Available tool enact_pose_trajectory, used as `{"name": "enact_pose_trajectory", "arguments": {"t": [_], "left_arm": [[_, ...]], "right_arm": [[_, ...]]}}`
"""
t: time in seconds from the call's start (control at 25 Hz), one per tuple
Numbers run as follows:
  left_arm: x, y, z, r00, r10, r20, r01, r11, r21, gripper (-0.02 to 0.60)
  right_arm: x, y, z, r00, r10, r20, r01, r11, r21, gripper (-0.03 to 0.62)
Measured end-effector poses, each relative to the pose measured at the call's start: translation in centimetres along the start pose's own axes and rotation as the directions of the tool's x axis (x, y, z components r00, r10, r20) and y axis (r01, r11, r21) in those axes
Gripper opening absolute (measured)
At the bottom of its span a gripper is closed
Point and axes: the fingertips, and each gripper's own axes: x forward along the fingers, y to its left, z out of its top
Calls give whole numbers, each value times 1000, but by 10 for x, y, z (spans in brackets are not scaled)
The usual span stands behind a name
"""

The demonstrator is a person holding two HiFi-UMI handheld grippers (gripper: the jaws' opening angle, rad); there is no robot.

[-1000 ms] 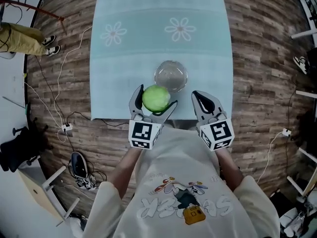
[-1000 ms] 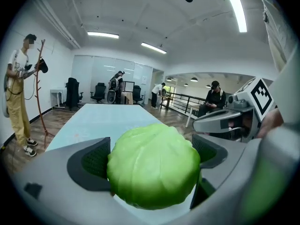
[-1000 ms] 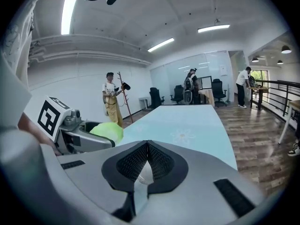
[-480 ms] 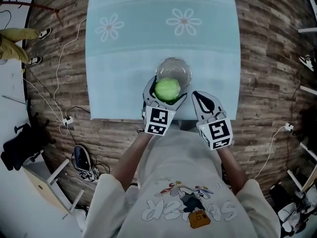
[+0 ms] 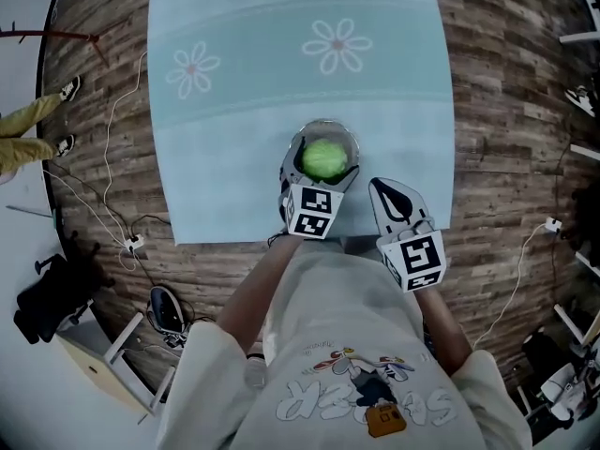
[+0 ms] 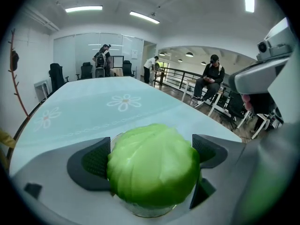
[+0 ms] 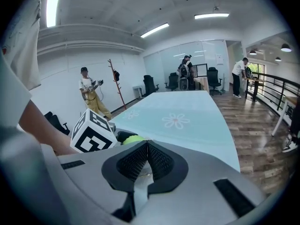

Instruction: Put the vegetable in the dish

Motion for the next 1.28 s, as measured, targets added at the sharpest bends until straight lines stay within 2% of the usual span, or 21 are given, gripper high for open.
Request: {"name": "enact_pose_trajectory", "arguments": {"t": [0.24,0.36,0.48,0.76,0.92,1.04,1.2,1.28], "left_arm": [[24,-1,-7,998,-23,-55,19,998,-59,554],[28,4,-12,997,8,-79,-10,1000,-24,554],[24,6,-6,998,31,-49,-30,999,16,552],[-13,4,20,999,36,33,-36,999,0,545],[-50,-5,43,994,48,99,-51,998,29,457],[-72,-7,54,990,72,121,-73,997,5,417],[-105,-10,64,974,126,189,-112,990,-84,261],[-120,-23,69,972,111,207,-99,993,-65,220]], "right_arm": [[-6,-11,-7,1000,-21,-4,21,1000,21,18],[-9,-15,-7,999,-35,-2,35,999,26,18],[-14,-20,-6,999,-40,8,40,999,26,18],[-21,-20,2,999,-31,43,31,999,-7,18],[-24,-14,16,996,-16,84,18,999,-33,18],[-25,-10,29,992,-9,123,14,999,-36,18],[-30,-2,38,988,2,154,3,999,-34,18],[-33,1,40,986,17,166,-14,1000,-24,18]]}}
